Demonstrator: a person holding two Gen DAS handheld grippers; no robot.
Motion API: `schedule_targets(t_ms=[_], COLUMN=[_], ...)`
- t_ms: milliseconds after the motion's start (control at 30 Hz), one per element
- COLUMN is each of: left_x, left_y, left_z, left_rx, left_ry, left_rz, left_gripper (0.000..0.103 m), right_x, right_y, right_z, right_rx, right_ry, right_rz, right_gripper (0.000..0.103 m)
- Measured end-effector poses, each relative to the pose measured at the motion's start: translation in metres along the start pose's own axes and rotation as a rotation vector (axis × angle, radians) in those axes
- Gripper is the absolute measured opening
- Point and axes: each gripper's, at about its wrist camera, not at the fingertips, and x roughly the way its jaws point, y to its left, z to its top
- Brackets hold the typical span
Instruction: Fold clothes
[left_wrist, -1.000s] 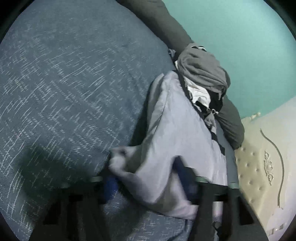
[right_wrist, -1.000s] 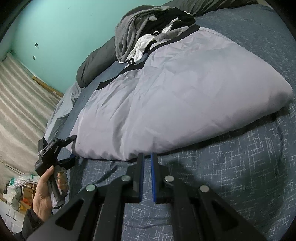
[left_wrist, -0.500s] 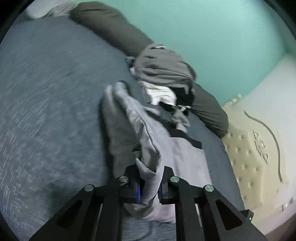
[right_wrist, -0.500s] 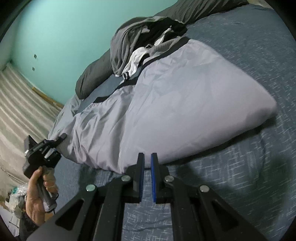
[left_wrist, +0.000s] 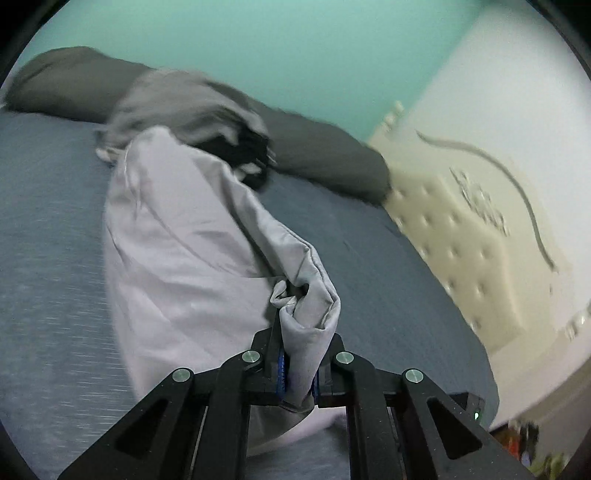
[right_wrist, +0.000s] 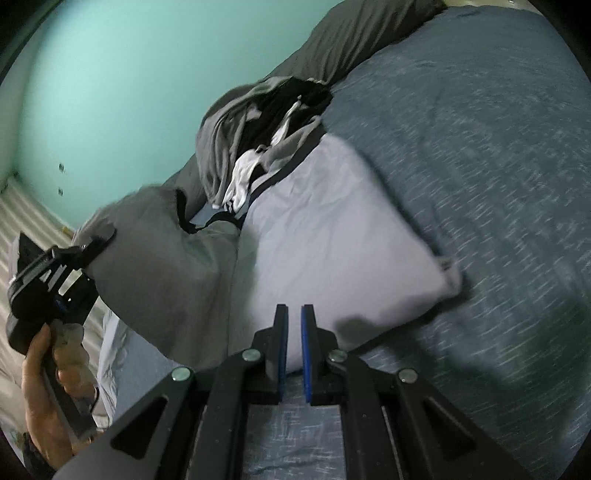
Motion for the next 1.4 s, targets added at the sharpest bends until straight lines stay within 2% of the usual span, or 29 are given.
schedule_targets(t_ms=[233,333,400,433,500,567,667,767,833,867,900,1033,1100,1233,1300,1400], left_x=[0.053,0.073,0.086,0.091,0.073,0.053,0.030,0.023,0.026,0.028,0.030,0.042,0.047,0.056,0.057,0.058], left_y=[-0.034,-0.046,-0.055,-0.058,-0.054,-0.047,-0.028,0.000,0.013,0.018,0.021,0.023,0.022,0.021,0.025,0.023], left_z=[-0.026,-0.038,-0.045,-0.048,-0.041,-0.035,-0.033,-0.039,-0.046,-0.048,-0.054,-0.075,-0.085,-0.093,-0.092,-0.093], left_rx=[0.064,0.088,0.104,0.110,0.098,0.086,0.089,0.065,0.070,0.072,0.073,0.094,0.110,0.120,0.110,0.122], left_ry=[0.134,0.188,0.224,0.236,0.205,0.174,0.147,0.159,0.175,0.183,0.194,0.233,0.244,0.246,0.245,0.250], left_rz=[-0.024,-0.031,-0.035,-0.037,-0.035,-0.025,0.062,0.134,0.173,0.184,0.186,0.192,0.194,0.193,0.187,0.188], left_gripper=[0.012,0.023,0.044,0.047,0.053,0.053,0.054,0.054,0.054,0.053,0.054,0.054,0.053,0.053,0.053,0.053], right_x=[-0.011,-0.013,-0.013,-0.014,-0.014,-0.013,-0.019,-0.027,-0.031,-0.031,-0.031,-0.028,-0.026,-0.004,0.008,0.018], right_y=[-0.024,-0.029,-0.030,-0.030,-0.030,-0.029,-0.030,-0.028,-0.025,-0.023,-0.019,-0.003,0.009,0.017,0.011,-0.005], right_z=[0.012,0.014,0.016,0.017,0.018,0.019,0.020,0.024,0.025,0.026,0.028,0.032,0.032,0.030,0.028,0.025], right_rx=[0.064,0.077,0.082,0.084,0.090,0.097,0.109,0.118,0.113,0.110,0.100,0.045,-0.011,-0.068,-0.040,0.030], right_ry=[-0.021,-0.019,-0.022,-0.024,-0.026,-0.025,-0.050,-0.093,-0.119,-0.127,-0.127,-0.127,-0.123,-0.060,-0.023,-0.016], right_rz=[-0.015,-0.009,-0.005,-0.002,0.007,0.018,0.033,0.043,0.050,0.054,0.065,0.103,0.099,0.032,0.016,0.044], right_gripper=[0.005,0.011,0.011,0.011,0.011,0.011,0.011,0.011,0.022,0.036,0.042,0.050,0.060,0.061,0.061,0.060])
